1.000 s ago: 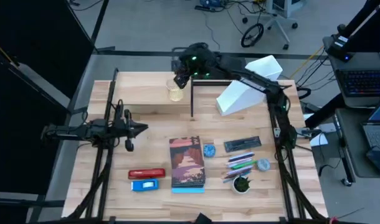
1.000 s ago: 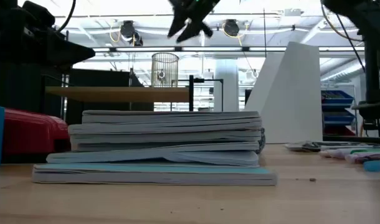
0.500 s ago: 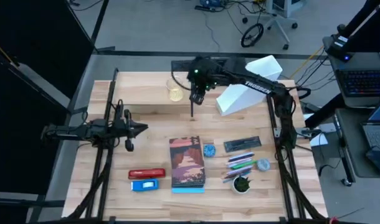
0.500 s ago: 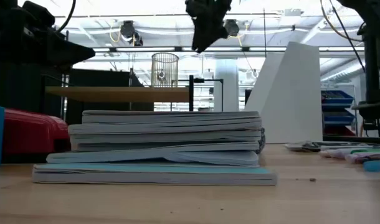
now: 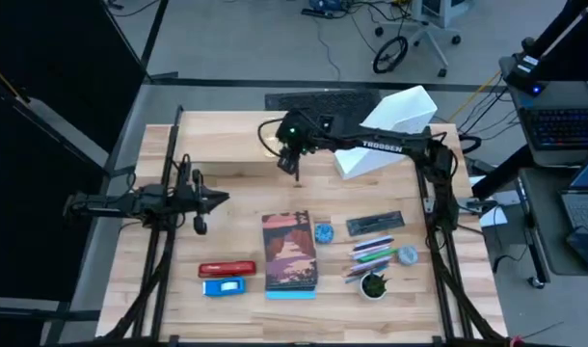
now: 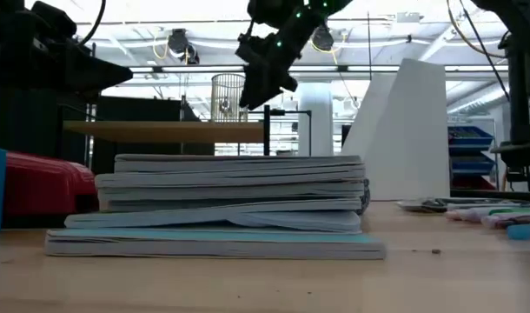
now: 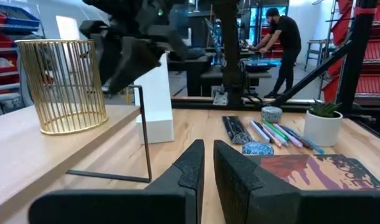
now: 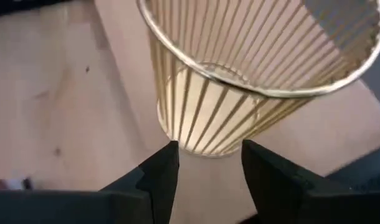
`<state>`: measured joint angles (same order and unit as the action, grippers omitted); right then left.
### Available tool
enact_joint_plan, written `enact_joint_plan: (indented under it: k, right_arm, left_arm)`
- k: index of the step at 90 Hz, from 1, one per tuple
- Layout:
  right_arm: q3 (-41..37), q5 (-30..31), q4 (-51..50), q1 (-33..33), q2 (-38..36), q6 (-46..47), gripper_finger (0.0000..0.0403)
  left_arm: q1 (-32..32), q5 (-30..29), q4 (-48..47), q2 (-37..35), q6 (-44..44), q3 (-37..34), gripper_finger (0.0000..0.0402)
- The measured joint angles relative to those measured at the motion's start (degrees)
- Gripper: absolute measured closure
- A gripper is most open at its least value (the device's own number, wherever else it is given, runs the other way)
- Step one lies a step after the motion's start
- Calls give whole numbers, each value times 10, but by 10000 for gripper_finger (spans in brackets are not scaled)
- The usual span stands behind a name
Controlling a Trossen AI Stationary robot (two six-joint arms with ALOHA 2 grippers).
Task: Stock shelves
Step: Put the gold pen holder on the shelf, then put the blue pen into the gold pen holder on the shelf
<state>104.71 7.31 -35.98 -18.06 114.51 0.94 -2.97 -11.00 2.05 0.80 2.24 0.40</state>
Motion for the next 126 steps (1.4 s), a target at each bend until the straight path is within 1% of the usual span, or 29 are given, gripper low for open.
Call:
enact_joint_plan:
  k: [21, 34, 43, 48, 62, 70, 82, 97, 114, 126]
  right_arm:
    - [-40, 2, 122, 0, 1, -31, 245]
    - [-44, 1, 192, -2, 18, -35, 245]
    - [-44, 2, 224, -3, 35, -35, 245]
    - [-44, 2, 225, -3, 42, -33, 245]
    - [-44, 0, 297, -4, 58, -31, 245]
    - [-44, 1, 301, -4, 58, -34, 245]
    - [-44, 2, 263, -4, 50, -32, 245]
    - [-44, 0, 194, 0, -2, -22, 245]
    - [-43, -2, 75, 8, -106, 38, 245]
    - [-42, -32, -34, 9, -181, 130, 245]
  left_arm:
    - [0, 0, 0, 0, 0, 0, 379]
    - [0, 0, 0, 0, 0, 0, 379]
    - [0, 0, 0, 0, 0, 0, 379]
    - [0, 0, 0, 0, 0, 0, 379]
    - [0, 0, 0, 0, -2, 0, 379]
    - [0, 0, 0, 0, -2, 0, 379]
    - [0, 0, 0, 0, -2, 0, 379]
    - [0, 0, 0, 0, -1, 0, 379]
    - [0, 0, 0, 0, -1, 0, 379]
    - [0, 0, 0, 0, -1, 0, 379]
